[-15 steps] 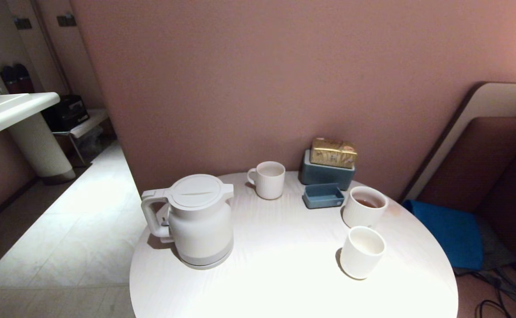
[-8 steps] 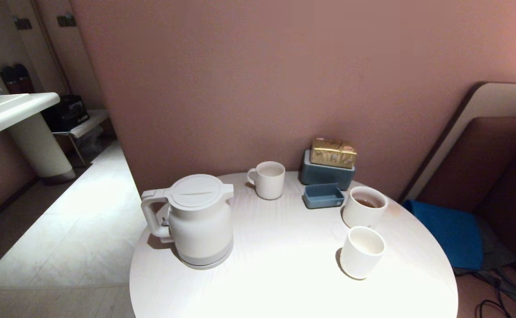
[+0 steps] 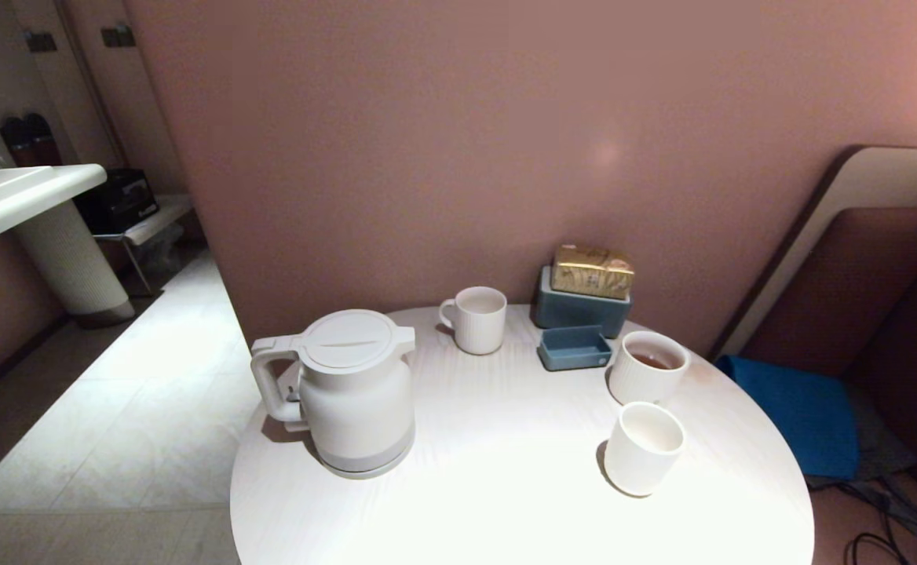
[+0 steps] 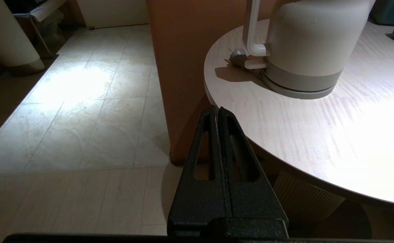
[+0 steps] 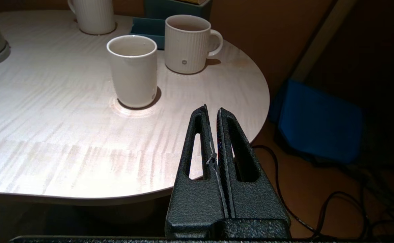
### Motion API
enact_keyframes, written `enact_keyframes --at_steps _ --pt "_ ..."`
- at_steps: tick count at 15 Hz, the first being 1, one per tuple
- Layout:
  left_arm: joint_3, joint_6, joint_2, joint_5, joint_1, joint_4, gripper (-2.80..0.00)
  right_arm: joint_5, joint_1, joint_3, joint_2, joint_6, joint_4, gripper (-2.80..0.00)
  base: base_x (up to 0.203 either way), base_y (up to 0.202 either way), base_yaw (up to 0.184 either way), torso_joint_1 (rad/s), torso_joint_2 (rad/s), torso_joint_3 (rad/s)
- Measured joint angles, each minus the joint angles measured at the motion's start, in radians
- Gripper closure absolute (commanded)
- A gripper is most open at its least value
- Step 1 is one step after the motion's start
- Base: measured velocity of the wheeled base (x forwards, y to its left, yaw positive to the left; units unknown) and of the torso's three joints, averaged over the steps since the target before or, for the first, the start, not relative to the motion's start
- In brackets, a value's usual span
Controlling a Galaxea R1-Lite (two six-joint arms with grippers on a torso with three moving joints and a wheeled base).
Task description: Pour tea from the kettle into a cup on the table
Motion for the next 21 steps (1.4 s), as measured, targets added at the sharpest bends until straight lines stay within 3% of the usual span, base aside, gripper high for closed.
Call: enact_keyframes --at_steps 20,21 --pt "0.0 0.0 0.0 0.0 0.0 0.0 0.0 -0.006 0.0 0.003 0.0 0.039 -0.004 0.0 0.0 0.0 0.0 0.0 0.0 0.0" --pt "0.0 0.0 0.0 0.0 0.0 0.0 0.0 -0.006 0.0 0.003 0.0 0.039 -0.004 -2.8 0.0 0.0 0.0 0.0 0.0 0.0"
